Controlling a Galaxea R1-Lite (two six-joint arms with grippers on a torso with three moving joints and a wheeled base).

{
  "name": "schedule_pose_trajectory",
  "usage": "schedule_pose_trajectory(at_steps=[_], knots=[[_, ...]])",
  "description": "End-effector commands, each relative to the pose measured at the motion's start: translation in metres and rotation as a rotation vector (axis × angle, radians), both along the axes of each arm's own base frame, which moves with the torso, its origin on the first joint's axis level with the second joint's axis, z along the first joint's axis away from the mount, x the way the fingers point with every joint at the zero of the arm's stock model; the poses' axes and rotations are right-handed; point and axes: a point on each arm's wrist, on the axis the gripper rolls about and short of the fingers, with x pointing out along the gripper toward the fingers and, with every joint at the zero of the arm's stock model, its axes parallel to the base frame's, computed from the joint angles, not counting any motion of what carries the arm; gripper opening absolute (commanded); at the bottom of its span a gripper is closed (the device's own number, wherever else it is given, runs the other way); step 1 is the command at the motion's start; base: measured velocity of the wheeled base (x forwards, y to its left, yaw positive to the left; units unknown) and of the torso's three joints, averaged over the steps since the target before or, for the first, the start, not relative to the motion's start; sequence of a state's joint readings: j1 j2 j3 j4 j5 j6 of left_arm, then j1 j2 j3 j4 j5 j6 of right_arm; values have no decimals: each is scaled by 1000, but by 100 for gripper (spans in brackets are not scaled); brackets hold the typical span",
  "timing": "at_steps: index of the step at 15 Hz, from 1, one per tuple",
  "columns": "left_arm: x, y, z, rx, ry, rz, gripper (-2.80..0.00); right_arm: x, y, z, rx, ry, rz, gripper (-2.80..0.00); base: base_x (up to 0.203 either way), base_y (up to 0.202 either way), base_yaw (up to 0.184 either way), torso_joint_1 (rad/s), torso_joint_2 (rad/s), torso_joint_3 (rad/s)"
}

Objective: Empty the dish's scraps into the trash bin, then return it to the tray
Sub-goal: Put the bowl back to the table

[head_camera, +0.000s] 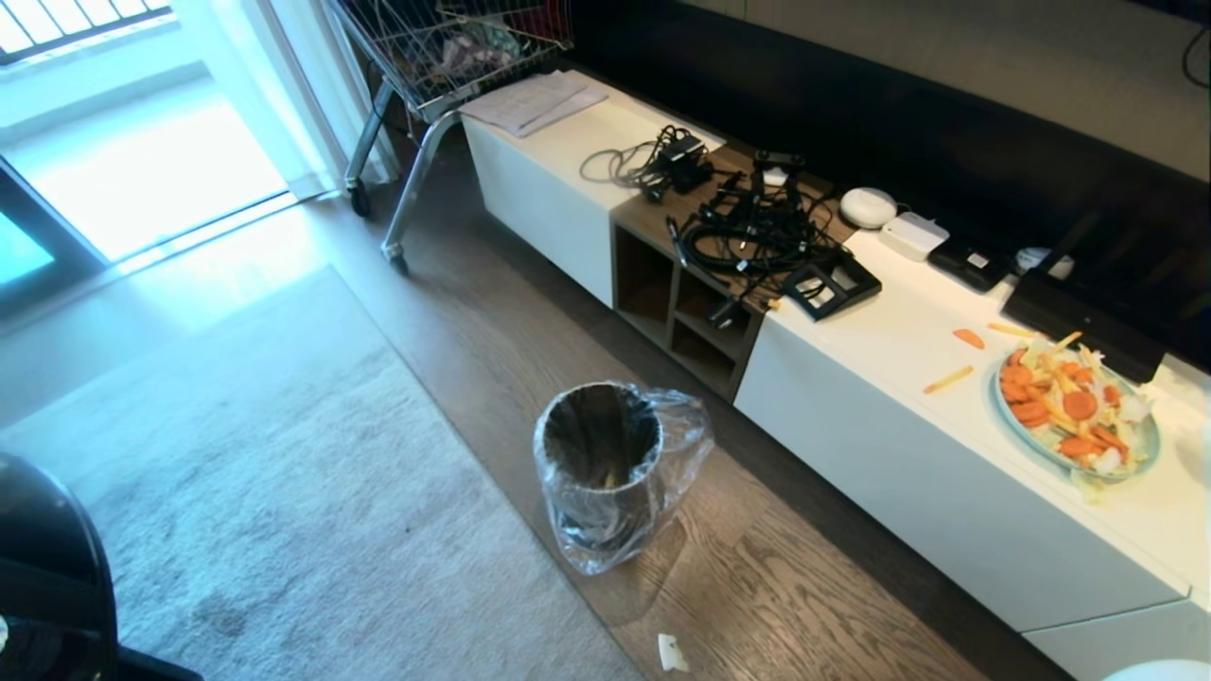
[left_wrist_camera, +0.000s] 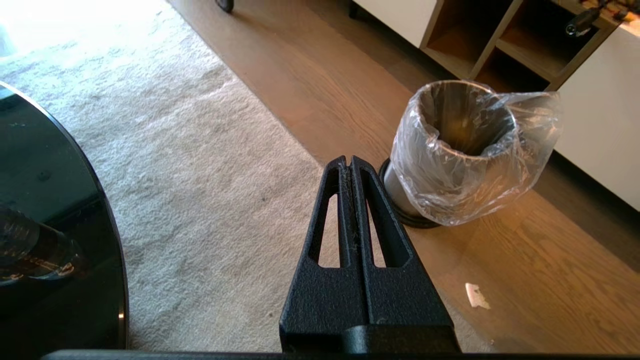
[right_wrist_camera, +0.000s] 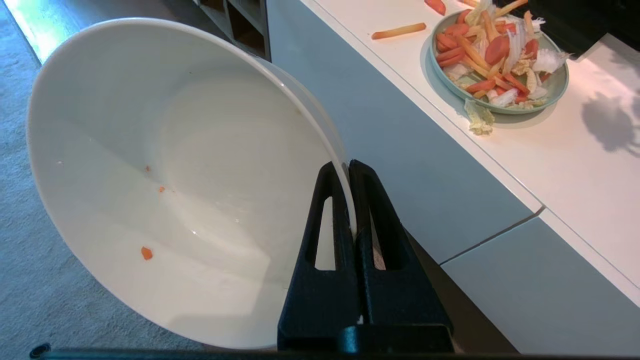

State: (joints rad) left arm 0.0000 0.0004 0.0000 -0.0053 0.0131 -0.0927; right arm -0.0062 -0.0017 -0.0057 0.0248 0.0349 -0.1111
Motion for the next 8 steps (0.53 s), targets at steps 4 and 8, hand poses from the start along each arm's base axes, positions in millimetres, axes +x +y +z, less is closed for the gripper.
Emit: schedule_pose_trajectory(at_steps=[4, 8], knots=[[0, 0, 0, -1, -1, 2, -280, 0, 0, 0, -1, 1, 0, -280, 0, 0, 0, 2, 3, 205], [0, 0, 0, -2, -1, 2, -280, 0, 0, 0, -1, 1, 0, -280, 0, 0, 0, 1, 2, 203]])
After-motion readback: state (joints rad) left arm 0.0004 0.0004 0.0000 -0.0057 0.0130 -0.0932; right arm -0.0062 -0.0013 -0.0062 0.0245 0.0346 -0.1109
